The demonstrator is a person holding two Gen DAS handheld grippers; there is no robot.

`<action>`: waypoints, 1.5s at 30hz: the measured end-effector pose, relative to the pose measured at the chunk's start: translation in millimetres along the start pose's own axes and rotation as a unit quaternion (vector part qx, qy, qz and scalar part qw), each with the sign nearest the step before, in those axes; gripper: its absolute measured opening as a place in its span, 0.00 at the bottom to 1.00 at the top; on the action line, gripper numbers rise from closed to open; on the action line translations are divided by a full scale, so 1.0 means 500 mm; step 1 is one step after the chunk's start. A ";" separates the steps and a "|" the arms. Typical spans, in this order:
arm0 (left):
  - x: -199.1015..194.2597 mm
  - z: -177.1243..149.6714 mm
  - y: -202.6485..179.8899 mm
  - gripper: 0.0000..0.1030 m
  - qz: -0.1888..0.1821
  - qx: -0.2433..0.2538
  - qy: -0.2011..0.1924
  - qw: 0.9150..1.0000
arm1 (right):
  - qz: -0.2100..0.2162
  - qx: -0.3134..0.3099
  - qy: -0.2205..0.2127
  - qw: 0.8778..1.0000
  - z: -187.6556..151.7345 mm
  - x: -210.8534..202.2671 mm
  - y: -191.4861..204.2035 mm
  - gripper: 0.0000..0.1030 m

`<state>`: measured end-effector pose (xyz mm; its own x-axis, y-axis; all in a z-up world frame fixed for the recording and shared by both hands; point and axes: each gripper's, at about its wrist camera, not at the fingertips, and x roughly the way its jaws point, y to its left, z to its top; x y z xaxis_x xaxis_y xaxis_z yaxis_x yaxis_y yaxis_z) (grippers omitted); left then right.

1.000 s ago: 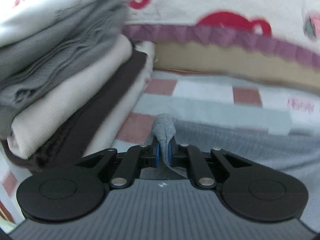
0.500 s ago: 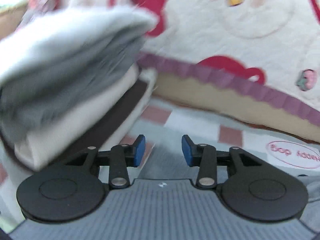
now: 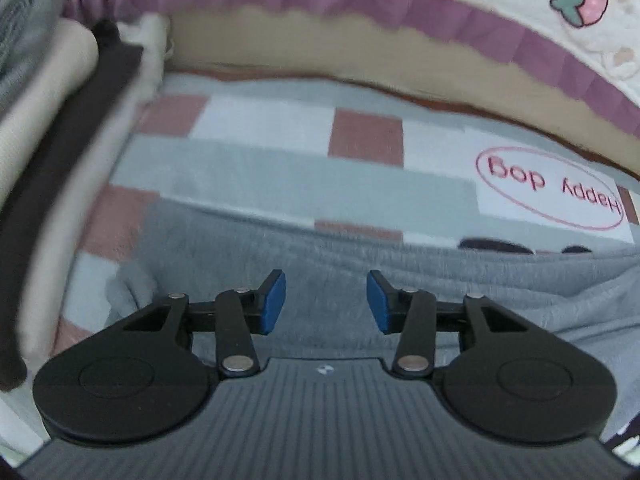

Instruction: Fold clothes

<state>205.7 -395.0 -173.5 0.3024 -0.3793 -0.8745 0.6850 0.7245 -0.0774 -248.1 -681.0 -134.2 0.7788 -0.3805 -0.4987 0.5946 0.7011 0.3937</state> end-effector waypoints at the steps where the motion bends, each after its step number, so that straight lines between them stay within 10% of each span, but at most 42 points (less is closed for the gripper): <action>1: 0.006 -0.001 0.004 0.43 0.001 -0.003 0.004 1.000 | 0.032 -0.009 -0.042 0.999 0.010 -0.026 0.009 0.36; 5: 0.031 0.005 0.016 0.44 0.015 -0.006 0.012 1.000 | 0.072 -0.027 -0.030 0.997 0.045 0.011 0.025 0.41; 8: 0.053 0.013 0.012 0.47 0.018 -0.002 0.016 1.000 | 0.005 -0.085 0.109 0.990 0.065 0.149 0.044 0.41; 12: 0.079 0.018 -0.003 0.56 0.004 0.001 0.018 1.000 | -0.089 -0.139 0.173 0.971 0.073 0.242 0.075 0.41; 13: 0.077 0.017 -0.011 0.52 0.012 0.018 0.007 1.000 | -0.085 -0.137 0.176 0.971 0.074 0.248 0.078 0.45; 15: 0.071 0.015 -0.028 0.01 0.031 0.057 -0.018 0.998 | -0.053 -0.121 0.187 0.974 0.064 0.244 0.072 0.49; 20: 0.013 0.008 -0.051 0.00 0.104 0.107 -0.127 0.981 | -0.076 -0.124 0.180 0.973 0.019 0.238 0.043 0.50; 24: -0.001 0.026 -0.022 0.00 0.092 0.099 -0.125 0.983 | -0.084 -0.113 0.157 0.977 0.028 0.227 0.038 0.49; 30: 0.005 0.015 -0.008 0.44 -0.002 0.072 -0.047 0.996 | -0.135 -0.113 0.154 0.972 0.037 0.232 0.041 0.51; 33: 0.015 0.001 -0.028 0.50 -0.022 0.083 -0.020 0.996 | -0.181 -0.134 0.158 0.961 0.033 0.223 0.058 0.57; 40: 0.069 -0.034 -0.081 0.81 -0.064 0.098 0.012 0.993 | -0.148 -0.103 0.157 0.971 0.010 0.234 0.026 0.66; 43: 0.060 -0.063 -0.125 0.55 -0.044 0.154 -0.031 0.987 | -0.137 -0.158 0.137 0.968 0.000 0.236 0.039 0.43; 45: 0.048 -0.072 -0.158 0.01 -0.025 0.191 -0.044 0.980 | -0.129 -0.199 0.126 0.963 -0.010 0.240 0.049 0.19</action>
<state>134.8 -440.7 -205.8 0.3071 -0.4693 -0.8279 0.8934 0.4420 0.0808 -141.1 -706.5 -188.0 0.5125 -0.4506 -0.7310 0.5991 0.7975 -0.0716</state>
